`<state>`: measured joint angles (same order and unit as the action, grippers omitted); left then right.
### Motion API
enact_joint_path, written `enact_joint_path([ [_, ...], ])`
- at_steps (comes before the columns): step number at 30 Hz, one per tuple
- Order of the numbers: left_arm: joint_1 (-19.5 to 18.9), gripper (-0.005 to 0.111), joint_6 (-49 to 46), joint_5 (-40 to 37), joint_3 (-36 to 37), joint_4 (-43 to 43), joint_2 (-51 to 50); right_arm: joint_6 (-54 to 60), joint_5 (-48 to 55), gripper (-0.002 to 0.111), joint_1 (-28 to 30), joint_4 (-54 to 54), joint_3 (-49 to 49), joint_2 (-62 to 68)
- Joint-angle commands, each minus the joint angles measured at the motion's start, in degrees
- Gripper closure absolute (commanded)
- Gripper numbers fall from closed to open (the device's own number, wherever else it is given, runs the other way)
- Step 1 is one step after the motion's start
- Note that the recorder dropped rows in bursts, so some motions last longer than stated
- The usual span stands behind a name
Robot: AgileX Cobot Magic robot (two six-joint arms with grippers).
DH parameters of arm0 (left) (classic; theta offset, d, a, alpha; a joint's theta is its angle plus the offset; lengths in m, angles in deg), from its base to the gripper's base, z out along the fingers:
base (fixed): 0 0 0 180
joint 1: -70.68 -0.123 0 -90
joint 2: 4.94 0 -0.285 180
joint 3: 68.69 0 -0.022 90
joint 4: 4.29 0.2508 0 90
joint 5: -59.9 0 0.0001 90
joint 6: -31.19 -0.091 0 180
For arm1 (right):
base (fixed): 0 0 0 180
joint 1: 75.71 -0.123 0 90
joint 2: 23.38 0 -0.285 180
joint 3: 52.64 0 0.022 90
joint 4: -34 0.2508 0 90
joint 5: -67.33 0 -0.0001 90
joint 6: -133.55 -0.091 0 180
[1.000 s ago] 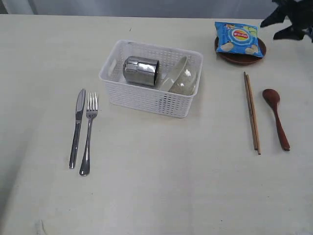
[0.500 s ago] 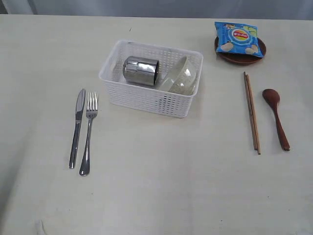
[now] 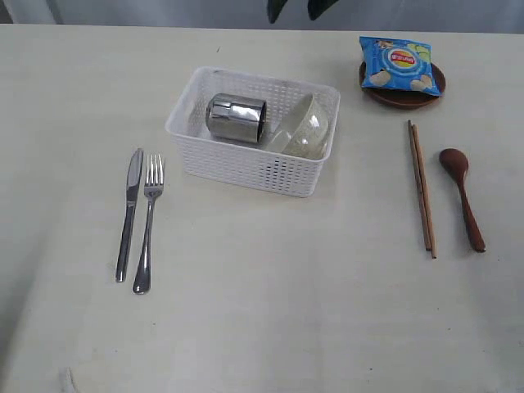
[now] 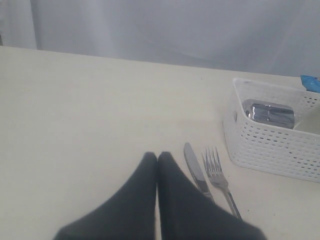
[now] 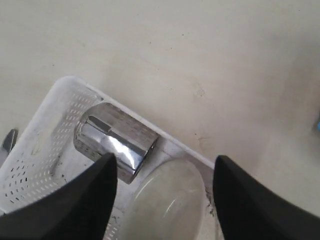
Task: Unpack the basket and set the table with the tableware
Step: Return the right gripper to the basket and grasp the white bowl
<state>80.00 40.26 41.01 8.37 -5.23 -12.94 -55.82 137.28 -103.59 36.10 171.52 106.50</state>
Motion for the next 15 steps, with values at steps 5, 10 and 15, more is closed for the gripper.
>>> enact_joint_path([
  [5, -0.06, 0.107, -0.03, 0.65, 0.16, -0.18, 0.21, -6.75, 0.01, 0.054, -5.82, -7.28, -0.39, -1.24],
  [10, -0.06, 0.107, -0.03, 0.65, 0.16, -0.18, 0.21, -3.60, 0.01, 0.079, -5.86, -2.10, -4.95, -5.46],
  [15, -0.06, 0.107, -0.03, 0.65, 0.16, -0.18, 0.21, -2.53, 0.01, 0.085, -5.86, -2.66, -15.64, -13.28],
])
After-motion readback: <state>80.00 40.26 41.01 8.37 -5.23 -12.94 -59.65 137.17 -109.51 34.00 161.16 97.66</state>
